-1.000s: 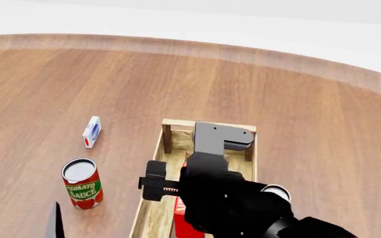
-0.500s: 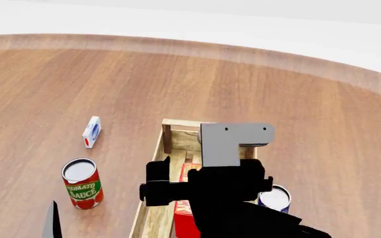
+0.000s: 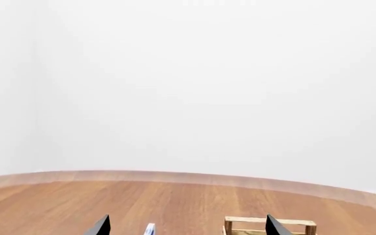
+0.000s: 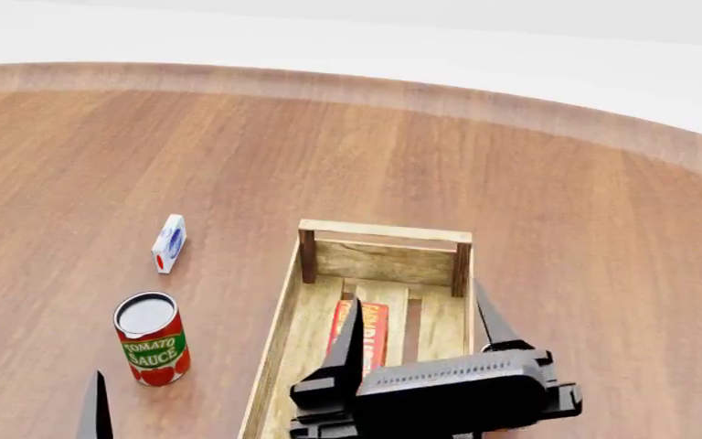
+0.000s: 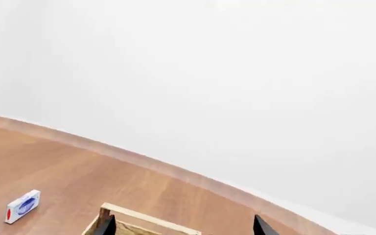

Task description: Pick up the butter and put it in the tray.

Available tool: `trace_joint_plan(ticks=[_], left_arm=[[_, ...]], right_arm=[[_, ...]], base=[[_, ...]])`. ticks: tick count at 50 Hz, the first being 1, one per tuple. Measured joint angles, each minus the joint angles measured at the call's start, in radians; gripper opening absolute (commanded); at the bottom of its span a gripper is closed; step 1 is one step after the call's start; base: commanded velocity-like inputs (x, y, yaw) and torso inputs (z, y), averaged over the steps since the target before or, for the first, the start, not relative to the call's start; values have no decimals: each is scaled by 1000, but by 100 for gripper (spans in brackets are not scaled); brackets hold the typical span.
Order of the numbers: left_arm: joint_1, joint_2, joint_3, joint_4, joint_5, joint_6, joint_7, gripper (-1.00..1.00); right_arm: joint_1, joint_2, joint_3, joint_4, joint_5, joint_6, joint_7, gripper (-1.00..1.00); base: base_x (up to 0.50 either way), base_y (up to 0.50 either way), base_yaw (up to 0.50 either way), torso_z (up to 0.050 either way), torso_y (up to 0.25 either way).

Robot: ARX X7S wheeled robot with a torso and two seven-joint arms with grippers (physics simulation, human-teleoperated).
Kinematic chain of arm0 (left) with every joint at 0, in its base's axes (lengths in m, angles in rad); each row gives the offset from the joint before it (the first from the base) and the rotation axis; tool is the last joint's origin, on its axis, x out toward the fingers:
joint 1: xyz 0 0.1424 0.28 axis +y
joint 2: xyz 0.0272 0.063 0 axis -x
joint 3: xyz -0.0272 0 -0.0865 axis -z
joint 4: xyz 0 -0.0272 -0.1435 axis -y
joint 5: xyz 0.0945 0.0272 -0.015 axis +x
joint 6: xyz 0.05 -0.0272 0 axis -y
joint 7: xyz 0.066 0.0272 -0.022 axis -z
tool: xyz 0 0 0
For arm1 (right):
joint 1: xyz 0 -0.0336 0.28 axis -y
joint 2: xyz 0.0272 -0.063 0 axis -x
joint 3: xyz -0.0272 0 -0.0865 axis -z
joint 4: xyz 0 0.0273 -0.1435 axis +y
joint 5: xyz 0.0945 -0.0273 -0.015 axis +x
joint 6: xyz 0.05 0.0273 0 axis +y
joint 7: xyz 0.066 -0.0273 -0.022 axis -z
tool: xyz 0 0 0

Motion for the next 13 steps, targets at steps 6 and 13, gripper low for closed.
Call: trace_joint_plan(ticks=[6,13], left_arm=[[1,-2,3,5,6,-1,-3,100],[2,-4,10,9,14,-2,-6,100]], right_arm=[[-24,19,-34,-70,-102,79,106,100],[-64,29,-57,-142,-188,164,188,100]], base=[[0,0,0,0,0],[0,0,0,0,0]])
